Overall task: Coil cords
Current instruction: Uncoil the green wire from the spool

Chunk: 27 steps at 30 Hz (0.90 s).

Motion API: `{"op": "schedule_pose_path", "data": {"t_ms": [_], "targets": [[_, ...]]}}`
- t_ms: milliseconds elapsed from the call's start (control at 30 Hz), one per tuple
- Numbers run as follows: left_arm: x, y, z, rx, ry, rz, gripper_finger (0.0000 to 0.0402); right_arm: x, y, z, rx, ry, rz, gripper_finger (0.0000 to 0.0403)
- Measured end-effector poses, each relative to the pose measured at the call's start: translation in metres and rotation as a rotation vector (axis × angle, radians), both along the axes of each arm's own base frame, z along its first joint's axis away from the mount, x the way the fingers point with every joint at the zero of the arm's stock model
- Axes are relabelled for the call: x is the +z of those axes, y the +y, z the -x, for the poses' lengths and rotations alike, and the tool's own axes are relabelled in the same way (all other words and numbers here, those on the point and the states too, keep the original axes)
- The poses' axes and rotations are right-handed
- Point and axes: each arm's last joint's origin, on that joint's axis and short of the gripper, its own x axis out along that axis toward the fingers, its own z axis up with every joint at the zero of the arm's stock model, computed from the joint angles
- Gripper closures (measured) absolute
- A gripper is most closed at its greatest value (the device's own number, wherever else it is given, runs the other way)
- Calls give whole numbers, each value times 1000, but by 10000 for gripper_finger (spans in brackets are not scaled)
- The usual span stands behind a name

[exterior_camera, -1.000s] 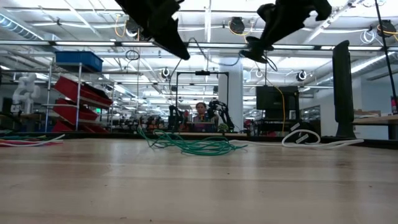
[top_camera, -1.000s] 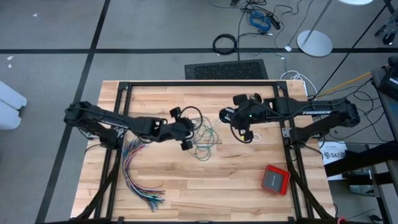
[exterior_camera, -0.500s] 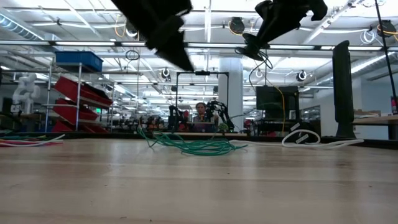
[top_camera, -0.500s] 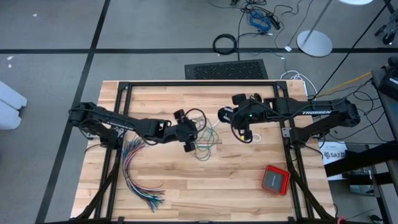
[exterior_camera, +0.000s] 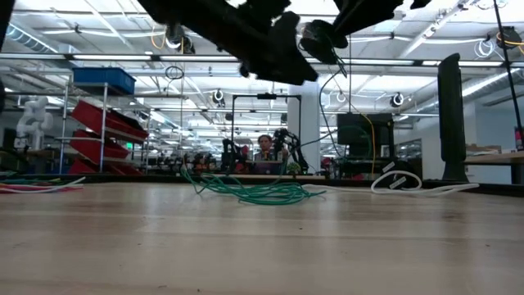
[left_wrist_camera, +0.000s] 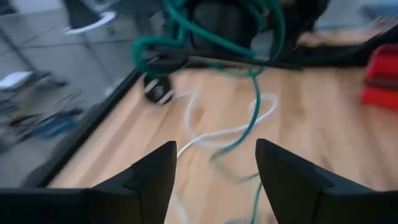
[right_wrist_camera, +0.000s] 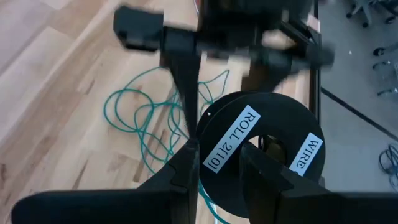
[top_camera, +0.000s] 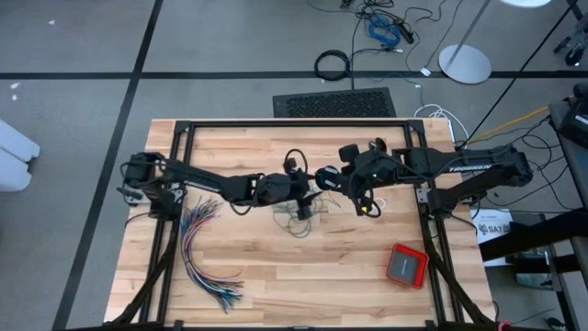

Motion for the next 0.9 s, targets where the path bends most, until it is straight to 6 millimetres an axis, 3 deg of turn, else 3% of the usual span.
{"op": "schedule_pose_path", "data": {"t_ms": [200,400,767,900], "targets": [[-20,2,-18,-91,-100,11,174,4,2,2,1,-26,-9,325],[-21,0,-22,-106,-148,-41,184,4,2,3,-4,-18,-15,325],[-25,0,-21,-134,-99,-68,328,4,2,4,-6,-19,-17,325],[-25,-1,-22,-142,-100,-65,359,3,2,4,-13,-16,-26,325]]}}
